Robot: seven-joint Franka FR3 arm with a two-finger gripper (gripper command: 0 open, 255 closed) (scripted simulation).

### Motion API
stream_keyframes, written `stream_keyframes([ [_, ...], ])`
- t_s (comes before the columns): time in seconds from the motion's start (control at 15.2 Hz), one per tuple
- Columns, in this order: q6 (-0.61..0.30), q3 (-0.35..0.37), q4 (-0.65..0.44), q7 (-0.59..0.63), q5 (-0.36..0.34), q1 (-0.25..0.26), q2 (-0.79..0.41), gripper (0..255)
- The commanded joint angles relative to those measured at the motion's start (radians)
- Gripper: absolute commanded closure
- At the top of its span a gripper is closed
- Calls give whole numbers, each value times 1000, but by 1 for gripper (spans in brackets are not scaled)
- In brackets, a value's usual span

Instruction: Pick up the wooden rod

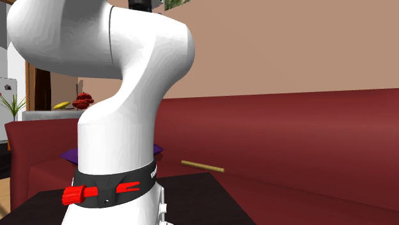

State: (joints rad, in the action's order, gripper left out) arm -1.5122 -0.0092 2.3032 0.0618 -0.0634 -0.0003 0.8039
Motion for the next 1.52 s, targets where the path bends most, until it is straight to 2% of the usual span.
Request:
stream_keyframes([
  [0.0, 0, 0, 0, 0, 0, 0, 0, 0],
  [0.4, -159, -85, 141, -149, -85, 4, -37, 0],
  [0.73, -308, -159, 225, -267, -158, -1, -113, 0],
  [1.06, -471, -235, 274, -378, -229, -8, -232, 0],
  [1.45, -678, -322, 283, -505, -296, -13, -432, 0],
])
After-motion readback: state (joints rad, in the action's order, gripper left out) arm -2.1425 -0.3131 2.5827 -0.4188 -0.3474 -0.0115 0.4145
